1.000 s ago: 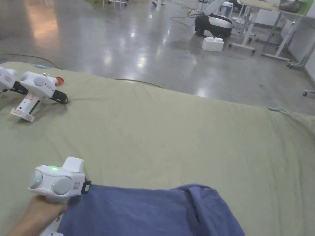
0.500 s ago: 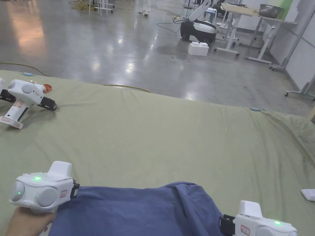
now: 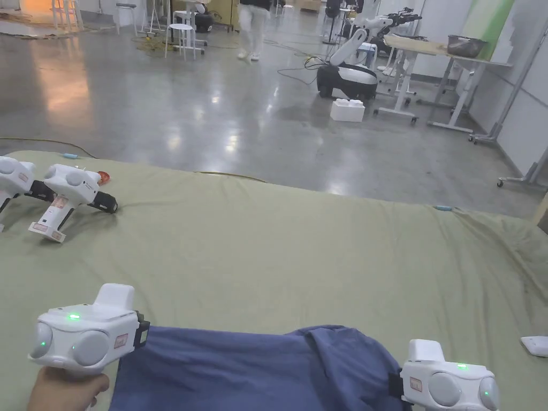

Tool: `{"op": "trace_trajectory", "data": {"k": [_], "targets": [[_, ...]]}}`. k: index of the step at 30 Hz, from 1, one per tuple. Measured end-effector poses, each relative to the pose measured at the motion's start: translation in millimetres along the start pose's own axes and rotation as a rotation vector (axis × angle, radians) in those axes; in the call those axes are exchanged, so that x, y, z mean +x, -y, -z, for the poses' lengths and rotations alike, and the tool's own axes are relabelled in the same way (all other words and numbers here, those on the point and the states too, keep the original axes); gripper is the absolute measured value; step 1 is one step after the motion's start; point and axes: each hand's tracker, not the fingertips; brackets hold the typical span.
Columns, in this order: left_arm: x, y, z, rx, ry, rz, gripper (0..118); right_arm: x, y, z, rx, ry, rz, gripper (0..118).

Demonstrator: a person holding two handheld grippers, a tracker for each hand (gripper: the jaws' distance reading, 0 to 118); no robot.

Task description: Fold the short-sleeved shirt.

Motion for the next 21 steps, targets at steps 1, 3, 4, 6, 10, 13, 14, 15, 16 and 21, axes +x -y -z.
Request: {"op": "trace_trajectory", "data": {"k": [1,3,4,6,10,13,14,15,16,21], "targets": [[-1.7,-5.3,-8.3,0.011,0.002,-0.002,1,3.4,-3.0,-12.6,0.028,0.006,0.006,6],[-5.1,-17.3,-24.9,0.065,-0.002,-0.002,1,9.4,-9.8,-34.7,0.090,0.026,-0.005,6],[-6.5,-23.8,-34.4,0.086,-0.002,-0.001,1,13.7,-17.3,-48.0,0.116,0.039,-0.018,6],[-9.4,-37.8,-53.4,0.123,0.001,-0.002,1,21.2,-27.5,-73.3,0.174,0.051,-0.017,6],[-15.8,-67.2,-90.7,0.204,0.009,0.003,1,35.1,-52.2,-130.4,0.288,0.062,-0.024,6],[-23.2,-89.8,-115.4,0.265,-0.018,0.018,1,42.5,-70.7,-170.7,0.379,0.091,-0.044,6],[-23.4,-96.1,-125.6,0.276,-0.021,0.005,1,45.0,-76.6,-181.2,0.396,0.094,-0.046,6],[-25.1,-104.1,-135.7,0.291,-0.022,-0.008,1,48.1,-83.6,-193.0,0.419,0.100,-0.041,6],[-27.8,-110.8,-142.5,0.310,-0.018,-0.022,1,51.4,-92.1,-201.9,0.438,0.102,-0.039,6],[-33.9,-149.2,-173.9,0.374,-0.032,-0.030,1,57.7,-131.1,-241.9,0.509,0.126,-0.054,6]]}}
